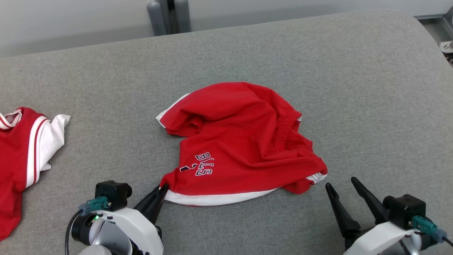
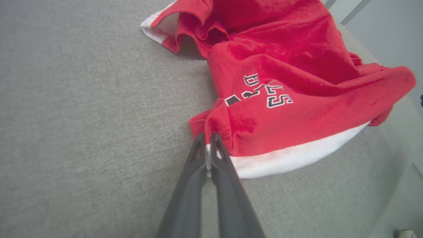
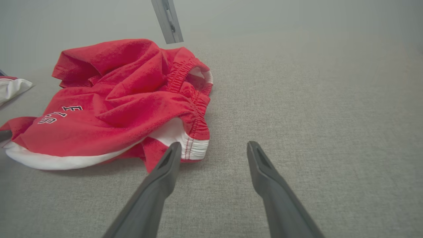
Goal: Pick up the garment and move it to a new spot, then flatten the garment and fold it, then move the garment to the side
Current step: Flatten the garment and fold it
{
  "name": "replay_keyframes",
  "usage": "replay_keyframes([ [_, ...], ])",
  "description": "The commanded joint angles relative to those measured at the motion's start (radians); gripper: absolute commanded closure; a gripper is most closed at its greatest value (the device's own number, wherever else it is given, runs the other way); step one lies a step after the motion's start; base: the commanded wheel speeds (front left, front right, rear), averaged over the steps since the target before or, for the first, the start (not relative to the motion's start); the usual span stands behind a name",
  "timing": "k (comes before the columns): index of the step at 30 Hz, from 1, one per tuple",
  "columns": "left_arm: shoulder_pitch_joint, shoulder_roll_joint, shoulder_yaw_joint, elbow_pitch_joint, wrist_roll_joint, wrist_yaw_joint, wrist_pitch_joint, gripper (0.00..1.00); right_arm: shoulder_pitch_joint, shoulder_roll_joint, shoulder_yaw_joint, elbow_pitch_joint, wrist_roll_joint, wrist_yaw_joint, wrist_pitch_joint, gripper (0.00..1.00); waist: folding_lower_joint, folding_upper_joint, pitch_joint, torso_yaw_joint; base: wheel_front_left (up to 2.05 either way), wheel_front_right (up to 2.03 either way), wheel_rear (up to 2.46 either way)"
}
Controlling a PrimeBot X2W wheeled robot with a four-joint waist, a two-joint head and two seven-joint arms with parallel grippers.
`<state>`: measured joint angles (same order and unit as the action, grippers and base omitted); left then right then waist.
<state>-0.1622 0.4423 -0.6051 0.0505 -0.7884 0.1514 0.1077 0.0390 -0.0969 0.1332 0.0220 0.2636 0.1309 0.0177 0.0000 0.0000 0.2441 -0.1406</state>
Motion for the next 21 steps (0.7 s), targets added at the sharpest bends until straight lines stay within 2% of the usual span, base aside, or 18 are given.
replay_keyframes([
  [1, -0.019, 0.007, 0.005, -0.002, 0.008, 0.004, -0.005, 1.00, -0.015, -0.013, 0.002, 0.007, 0.009, 0.000, 0.004, 0.00, 0.0000, 0.0000, 0.006, 0.001, 0.00, 0.00, 0.00],
  [12, -0.066, -0.003, -0.001, -0.001, 0.025, -0.007, -0.015, 1.00, -0.135, -0.065, 0.096, 0.129, 0.099, 0.000, 0.011, 0.00, 0.0000, 0.0000, 0.068, 0.036, 0.00, 0.00, 0.00],
  [13, -0.069, -0.004, -0.002, 0.000, 0.026, -0.007, -0.018, 1.00, -0.141, -0.067, 0.099, 0.136, 0.103, 0.000, 0.005, 0.30, 0.0000, 0.0000, 0.072, 0.038, 0.00, 0.00, 0.00],
  [14, -0.073, -0.004, -0.001, 0.000, 0.028, -0.006, -0.021, 1.00, -0.146, -0.070, 0.103, 0.140, 0.107, 0.000, 0.000, 1.00, 0.0000, 0.0000, 0.076, 0.039, 0.00, 0.00, 0.00],
  [21, -0.083, 0.006, 0.013, -0.016, 0.037, 0.012, -0.037, 1.00, -0.131, -0.085, 0.126, 0.112, 0.143, 0.000, -0.006, 1.00, 0.0000, 0.0000, 0.079, 0.031, 0.00, 0.00, 0.00],
])
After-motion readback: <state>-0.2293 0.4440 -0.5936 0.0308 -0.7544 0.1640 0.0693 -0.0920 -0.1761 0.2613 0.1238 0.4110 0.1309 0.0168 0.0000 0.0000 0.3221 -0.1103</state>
